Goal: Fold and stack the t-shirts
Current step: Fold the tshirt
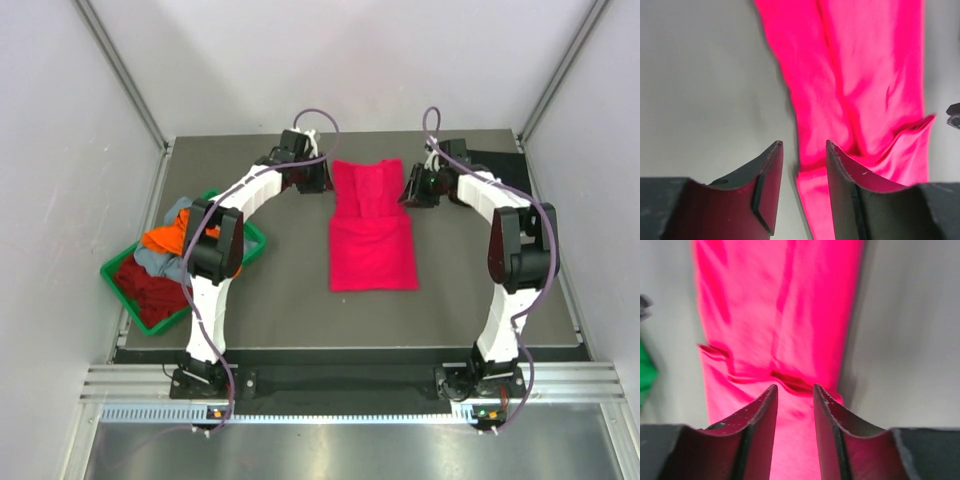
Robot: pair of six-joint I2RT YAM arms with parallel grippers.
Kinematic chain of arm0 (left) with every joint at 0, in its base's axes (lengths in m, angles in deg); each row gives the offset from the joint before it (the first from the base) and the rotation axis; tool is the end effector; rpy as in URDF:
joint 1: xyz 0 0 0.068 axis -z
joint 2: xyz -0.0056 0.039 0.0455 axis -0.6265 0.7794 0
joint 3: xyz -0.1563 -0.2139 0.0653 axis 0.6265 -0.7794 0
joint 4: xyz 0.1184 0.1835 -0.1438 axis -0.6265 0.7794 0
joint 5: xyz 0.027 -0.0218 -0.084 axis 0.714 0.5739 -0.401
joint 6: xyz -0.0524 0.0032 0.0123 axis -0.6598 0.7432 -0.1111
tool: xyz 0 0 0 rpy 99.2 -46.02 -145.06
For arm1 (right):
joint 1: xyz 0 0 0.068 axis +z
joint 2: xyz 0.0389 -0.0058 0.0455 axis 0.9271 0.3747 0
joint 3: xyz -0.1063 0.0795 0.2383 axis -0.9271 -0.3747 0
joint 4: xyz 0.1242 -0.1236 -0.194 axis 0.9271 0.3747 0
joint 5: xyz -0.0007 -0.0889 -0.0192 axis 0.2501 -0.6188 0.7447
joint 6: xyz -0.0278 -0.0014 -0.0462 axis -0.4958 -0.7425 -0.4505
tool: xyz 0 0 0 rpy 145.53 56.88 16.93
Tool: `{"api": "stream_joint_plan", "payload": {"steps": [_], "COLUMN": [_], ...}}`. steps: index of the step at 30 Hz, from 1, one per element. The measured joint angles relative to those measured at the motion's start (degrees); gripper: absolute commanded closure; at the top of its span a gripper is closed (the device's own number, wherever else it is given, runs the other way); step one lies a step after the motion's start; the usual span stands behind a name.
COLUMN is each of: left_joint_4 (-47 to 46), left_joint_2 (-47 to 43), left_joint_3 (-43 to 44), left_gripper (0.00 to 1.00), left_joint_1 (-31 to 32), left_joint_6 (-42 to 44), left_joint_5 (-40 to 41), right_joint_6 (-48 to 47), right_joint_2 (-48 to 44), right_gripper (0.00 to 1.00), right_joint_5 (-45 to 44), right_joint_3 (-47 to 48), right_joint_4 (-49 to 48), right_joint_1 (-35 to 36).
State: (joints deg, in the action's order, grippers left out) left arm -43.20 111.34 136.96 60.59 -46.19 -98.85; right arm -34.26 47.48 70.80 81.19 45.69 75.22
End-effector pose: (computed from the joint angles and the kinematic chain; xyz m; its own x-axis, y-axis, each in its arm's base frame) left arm 0.4605 -0.1945 0.2116 -0.8146 -0.0890 -0.5731 0.2298 0.8578 -0.4598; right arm 0.4184 0.0672 0.2001 -0.8708 0.1985 -0.4498 -0.0596 0.8655 0.4973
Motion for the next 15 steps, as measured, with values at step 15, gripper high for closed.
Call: {"api": "stream_joint_plan", "payload": {"steps": [15], "left_joint_4": [-9.55], "left_joint_2": [15.37], "left_joint_3": [11.87], "left_gripper": [0.49], "left_joint_1": [-3.32], "left_joint_6": [1.66], "left_joint_5": [-7.65], "right_joint_6": [0.28], "right_joint_2": [5.38], "right_gripper": [0.67], "right_joint_5": [5.29], "right_joint_3": [10.36], "right_joint_4": [-1.11], "right_joint_1": [-0.13]}}
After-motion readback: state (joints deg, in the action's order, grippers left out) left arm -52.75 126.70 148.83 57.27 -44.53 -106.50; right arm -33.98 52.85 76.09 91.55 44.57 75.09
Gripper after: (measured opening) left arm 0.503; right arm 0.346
